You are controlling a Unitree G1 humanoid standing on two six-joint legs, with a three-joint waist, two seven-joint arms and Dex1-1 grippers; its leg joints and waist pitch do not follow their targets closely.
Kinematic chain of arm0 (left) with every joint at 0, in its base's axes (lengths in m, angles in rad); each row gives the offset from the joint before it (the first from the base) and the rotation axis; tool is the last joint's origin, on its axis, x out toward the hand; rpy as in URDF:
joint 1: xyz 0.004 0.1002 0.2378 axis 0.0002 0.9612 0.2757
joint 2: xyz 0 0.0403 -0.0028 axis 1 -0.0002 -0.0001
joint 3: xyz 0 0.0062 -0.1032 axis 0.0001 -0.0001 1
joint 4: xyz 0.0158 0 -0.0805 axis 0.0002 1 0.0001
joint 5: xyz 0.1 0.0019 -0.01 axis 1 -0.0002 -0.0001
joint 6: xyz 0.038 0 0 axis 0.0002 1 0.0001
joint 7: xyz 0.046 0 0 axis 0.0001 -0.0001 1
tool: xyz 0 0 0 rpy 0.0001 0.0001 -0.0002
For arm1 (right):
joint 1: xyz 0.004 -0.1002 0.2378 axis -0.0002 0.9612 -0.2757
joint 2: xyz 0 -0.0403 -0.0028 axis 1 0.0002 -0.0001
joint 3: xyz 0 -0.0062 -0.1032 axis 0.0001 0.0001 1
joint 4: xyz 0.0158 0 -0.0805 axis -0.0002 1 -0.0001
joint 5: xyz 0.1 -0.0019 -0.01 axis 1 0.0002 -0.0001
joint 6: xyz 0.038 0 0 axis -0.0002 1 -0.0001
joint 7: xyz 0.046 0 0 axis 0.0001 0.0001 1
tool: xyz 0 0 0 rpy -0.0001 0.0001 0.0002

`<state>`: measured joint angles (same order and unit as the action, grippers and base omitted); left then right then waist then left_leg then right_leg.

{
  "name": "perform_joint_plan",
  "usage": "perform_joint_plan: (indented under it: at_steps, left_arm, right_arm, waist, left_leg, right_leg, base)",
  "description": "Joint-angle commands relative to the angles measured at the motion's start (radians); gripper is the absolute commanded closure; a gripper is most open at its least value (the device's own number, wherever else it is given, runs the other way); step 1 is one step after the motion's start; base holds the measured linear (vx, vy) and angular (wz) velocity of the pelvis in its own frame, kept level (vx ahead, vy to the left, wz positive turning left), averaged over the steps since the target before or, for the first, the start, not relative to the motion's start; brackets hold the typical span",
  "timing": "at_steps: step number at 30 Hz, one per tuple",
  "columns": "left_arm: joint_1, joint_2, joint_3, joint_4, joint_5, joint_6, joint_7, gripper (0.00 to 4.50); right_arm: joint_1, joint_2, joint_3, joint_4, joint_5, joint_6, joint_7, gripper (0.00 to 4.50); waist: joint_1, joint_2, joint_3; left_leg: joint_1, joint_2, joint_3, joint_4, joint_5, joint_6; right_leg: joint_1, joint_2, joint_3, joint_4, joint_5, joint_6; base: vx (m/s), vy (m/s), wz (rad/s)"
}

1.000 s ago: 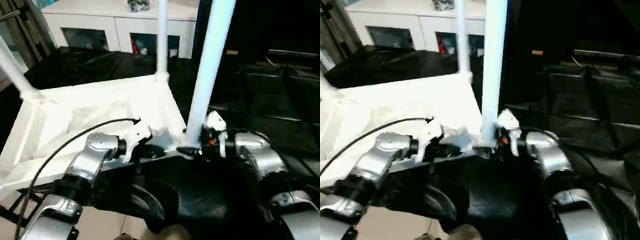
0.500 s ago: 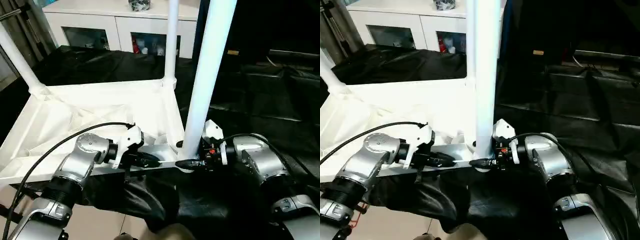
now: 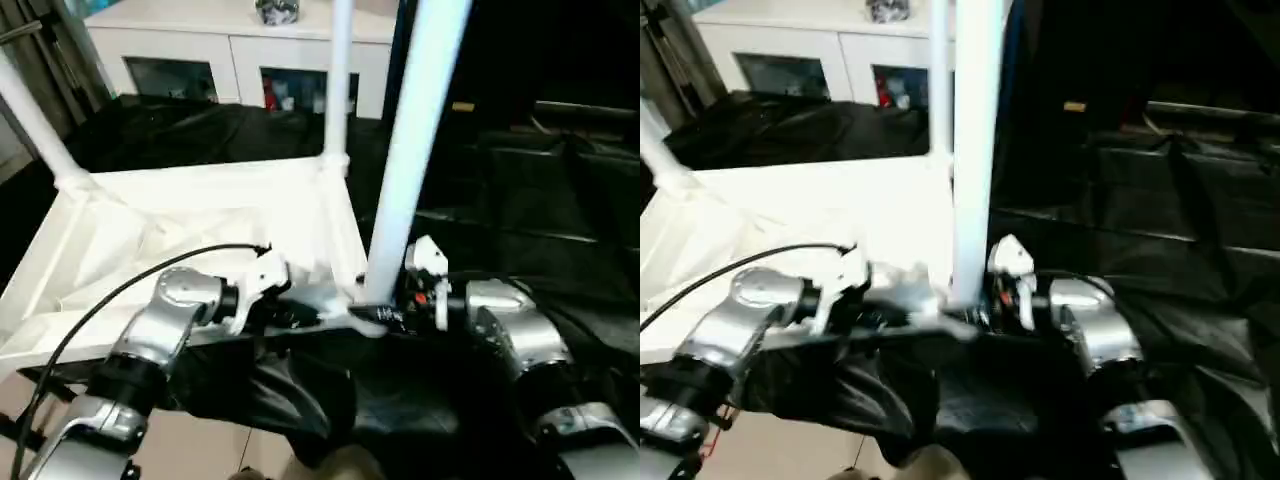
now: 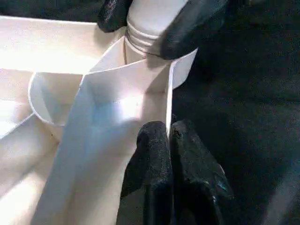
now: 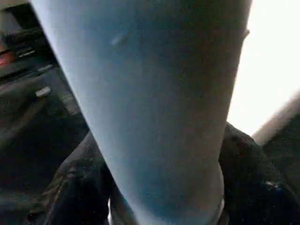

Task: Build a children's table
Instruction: Rotate leg to tighten

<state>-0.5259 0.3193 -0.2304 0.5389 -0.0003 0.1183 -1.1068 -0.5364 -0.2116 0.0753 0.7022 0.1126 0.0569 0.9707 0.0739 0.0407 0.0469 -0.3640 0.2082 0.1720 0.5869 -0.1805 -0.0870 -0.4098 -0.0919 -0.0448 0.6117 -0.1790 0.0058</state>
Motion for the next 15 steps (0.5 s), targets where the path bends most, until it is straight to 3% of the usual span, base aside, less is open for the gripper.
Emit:
perform_joint_plan:
  at_steps: [1,4,6,9,10,11,12,13,15]
  left_arm:
    - [-0.047,-0.065,0.013,0.025,0.025,0.036,0.149,4.50]
    - [-0.073,-0.113,0.024,0.057,0.033,0.054,0.250,4.50]
    - [-0.092,-0.164,0.032,0.079,0.041,0.067,0.337,4.50]
    - [-0.097,-0.208,0.023,0.082,0.046,0.063,0.363,4.50]
    - [-0.094,-0.217,0.015,0.078,0.049,0.062,0.359,4.50]
    - [-0.089,-0.224,0.007,0.069,0.050,0.061,0.351,4.50]
    - [-0.083,-0.227,-0.004,0.057,0.051,0.056,0.336,4.50]
    - [-0.079,-0.223,-0.010,0.050,0.050,0.050,0.323,4.50]
    - [-0.073,-0.213,-0.014,0.042,0.046,0.043,0.307,4.50]
  right_arm:
    - [-0.017,0.090,0.016,0.070,-0.028,0.009,-0.168,1.85]
    - [-0.035,0.134,-0.012,0.108,-0.045,0.030,-0.316,1.85]
    - [-0.042,0.173,-0.010,0.122,-0.060,0.041,-0.387,1.85]
    - [-0.051,0.208,0.000,0.136,-0.073,0.031,-0.423,1.85]
    - [-0.058,0.217,0.005,0.148,-0.081,0.016,-0.432,1.85]
    - [-0.063,0.226,0.005,0.156,-0.082,0.002,-0.434,1.85]
    - [-0.071,0.234,-0.002,0.162,-0.072,-0.005,-0.427,1.51]
    - [-0.077,0.237,-0.011,0.162,-0.060,-0.002,-0.419,1.16]
    - [-0.086,0.236,-0.020,0.159,-0.049,0.007,-0.410,1.13]
  waist:
    - [-0.004,-0.003,-0.054]
    - [-0.016,-0.003,-0.054]
    - [-0.015,0.000,-0.057]
    - [-0.013,-0.001,-0.059]
    - [-0.012,0.005,-0.060]
    - [-0.012,0.005,-0.060]
    - [-0.014,0.002,-0.062]
    - [-0.015,0.005,-0.061]
    - [-0.015,0.005,-0.060]
  left_leg:
    - [0.010,0.010,0.001,-0.081,-0.326,-0.009]
    - [0.008,0.006,0.000,-0.081,-0.331,-0.013]
    - [0.011,0.007,0.000,-0.080,-0.320,-0.010]
    - [0.007,0.006,0.003,-0.078,-0.303,0.008]
    - [0.004,0.006,0.002,-0.078,-0.292,0.011]
    - [0.004,0.006,0.002,-0.078,-0.292,0.011]
    - [0.000,0.006,0.002,-0.078,-0.284,0.015]
    - [0.000,0.006,0.002,-0.077,-0.288,0.019]
    - [0.001,0.006,0.001,-0.079,-0.294,0.021]
  right_leg:
    - [0.043,-0.039,0.025,-0.088,-0.364,-0.203]
    - [0.042,-0.036,0.025,-0.092,-0.375,-0.191]
    - [0.040,-0.035,0.025,-0.091,-0.344,-0.194]
    - [0.043,-0.033,0.027,-0.089,-0.287,-0.207]
    - [0.045,-0.034,0.026,-0.086,-0.267,-0.210]
    - [0.045,-0.034,0.026,-0.086,-0.267,-0.210]
    - [0.048,-0.033,0.025,-0.084,-0.246,-0.215]
    - [0.048,-0.034,0.025,-0.085,-0.245,-0.217]
    - [0.048,-0.034,0.025,-0.085,-0.250,-0.218]
  base:
    - [0.000,0.000,0.00]
    - [0.000,0.000,0.00]
    - [0.000,0.000,0.00]
    - [0.000,0.000,0.00]
    - [0.000,0.000,0.00]
    - [0.000,0.000,0.00]
    - [0.000,0.000,0.00]
    - [0.000,0.000,0.00]
    - [0.000,0.000,0.00]
